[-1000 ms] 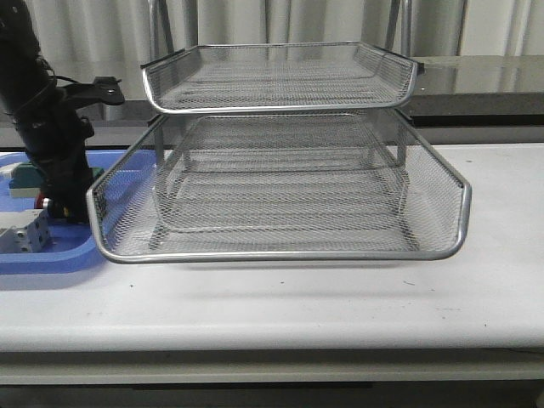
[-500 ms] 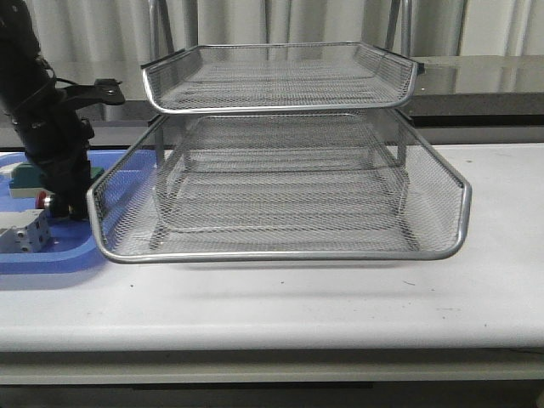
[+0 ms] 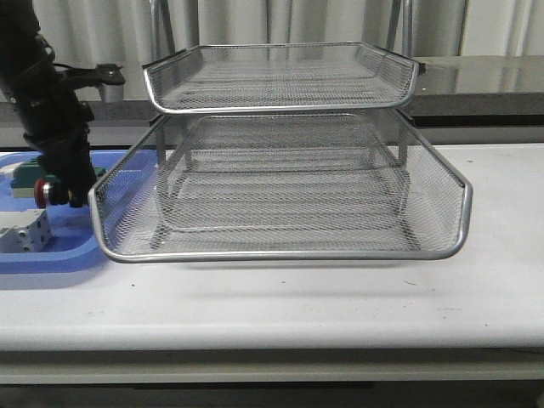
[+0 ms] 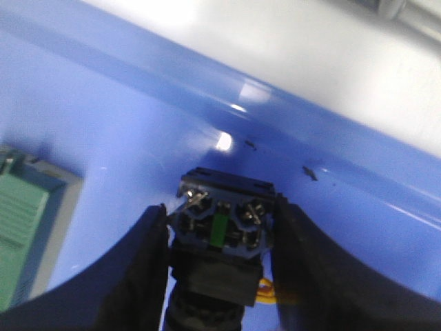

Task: Place button on rack with both arms
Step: 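Close the left gripper on the push-button's blue base, then lift the push-button and carry it over the pulled-out mesh tray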

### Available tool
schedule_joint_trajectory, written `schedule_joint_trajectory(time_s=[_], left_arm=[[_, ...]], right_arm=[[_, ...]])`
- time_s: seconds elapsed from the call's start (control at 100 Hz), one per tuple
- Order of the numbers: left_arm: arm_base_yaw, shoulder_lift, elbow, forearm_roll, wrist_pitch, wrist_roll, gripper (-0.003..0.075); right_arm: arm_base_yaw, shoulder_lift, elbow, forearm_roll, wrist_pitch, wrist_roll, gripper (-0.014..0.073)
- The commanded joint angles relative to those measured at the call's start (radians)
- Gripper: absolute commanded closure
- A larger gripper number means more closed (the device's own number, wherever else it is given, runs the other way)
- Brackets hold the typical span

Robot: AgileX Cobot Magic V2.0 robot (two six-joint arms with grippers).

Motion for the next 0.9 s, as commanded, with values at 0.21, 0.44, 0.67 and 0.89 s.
schedule_joint_trajectory(time_s=[0.21,0.44,0.67,0.89], left_arm=[[0.008,-0.073,-0.235,-0.022,0.206,-0.13,0.068],[0.008,-0.156,-0.241,-0.022,0.206,-0.153,0.068],[0.005,-0.264,-0.239,-0.016,0.206,-0.198,0.068],[-0.009,-0.392,-0.185,-0.013,0.206,-0.232,0.068]], right_arm=[[-0.002,0.001,-0.037,-0.013,-0.052,-0.003,0.0662],[-0.002,0.001,-0.037,-0.013,-0.052,-0.003,0.0662],[-0.002,0.001,-0.037,-0.013,-0.052,-0.003,0.0662],[-0.002,0.001,-0.036,-0.013,-0.052,-0.003,0.0662]])
